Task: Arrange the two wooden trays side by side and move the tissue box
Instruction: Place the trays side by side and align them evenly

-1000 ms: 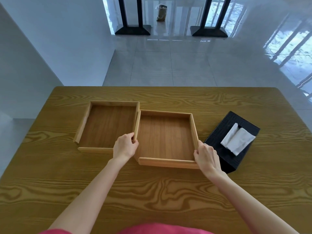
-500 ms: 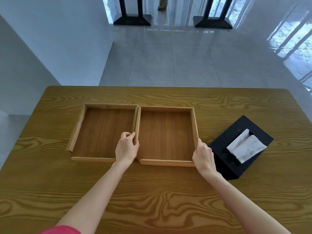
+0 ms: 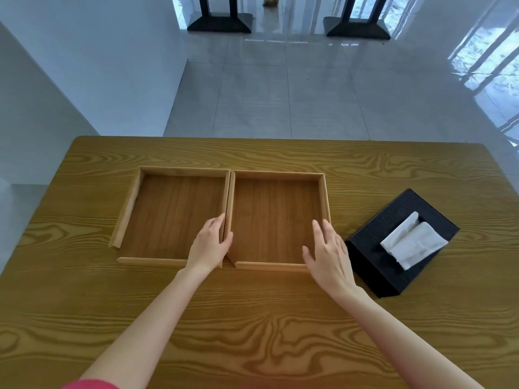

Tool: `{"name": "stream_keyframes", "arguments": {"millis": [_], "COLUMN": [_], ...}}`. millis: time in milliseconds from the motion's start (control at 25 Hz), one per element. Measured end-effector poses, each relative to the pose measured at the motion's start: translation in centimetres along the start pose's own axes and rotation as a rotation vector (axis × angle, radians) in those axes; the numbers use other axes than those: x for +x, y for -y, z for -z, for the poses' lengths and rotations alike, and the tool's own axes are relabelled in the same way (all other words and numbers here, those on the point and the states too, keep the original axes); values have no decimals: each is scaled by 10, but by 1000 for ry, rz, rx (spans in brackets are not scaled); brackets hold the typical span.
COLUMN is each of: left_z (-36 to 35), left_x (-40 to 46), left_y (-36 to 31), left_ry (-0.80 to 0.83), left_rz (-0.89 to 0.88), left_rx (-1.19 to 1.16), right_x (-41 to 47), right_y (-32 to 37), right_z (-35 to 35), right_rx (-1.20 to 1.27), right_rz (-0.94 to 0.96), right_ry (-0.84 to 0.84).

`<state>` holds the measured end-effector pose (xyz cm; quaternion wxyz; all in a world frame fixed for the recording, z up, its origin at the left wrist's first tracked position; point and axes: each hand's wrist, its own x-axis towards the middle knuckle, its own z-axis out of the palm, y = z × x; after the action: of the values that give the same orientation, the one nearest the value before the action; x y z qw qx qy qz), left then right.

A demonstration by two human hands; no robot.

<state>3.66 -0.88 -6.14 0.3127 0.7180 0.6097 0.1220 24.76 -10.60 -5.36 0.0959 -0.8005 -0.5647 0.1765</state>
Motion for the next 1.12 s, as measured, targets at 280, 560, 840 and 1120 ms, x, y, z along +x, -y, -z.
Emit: {"name": "stream_keyframes", "arguments": {"millis": [280, 560, 840, 1120], "left_z": [30, 38, 38, 35], "left_x": [-36, -39, -10, 38], "left_y": [55, 78, 72, 53], "left_ry": [265, 198, 196, 161], "left_rz": [-93, -109, -115, -116], "left_rx": [261, 474, 429, 417], "right_x": [-17, -19, 11, 66], "right_y": [21, 24, 22, 16], "right_z": [-28, -42, -36, -21], "right_rx": [-139, -162, -176, -154], "right_rz": [220, 176, 194, 199], "right_ry": [182, 147, 135, 150]}}
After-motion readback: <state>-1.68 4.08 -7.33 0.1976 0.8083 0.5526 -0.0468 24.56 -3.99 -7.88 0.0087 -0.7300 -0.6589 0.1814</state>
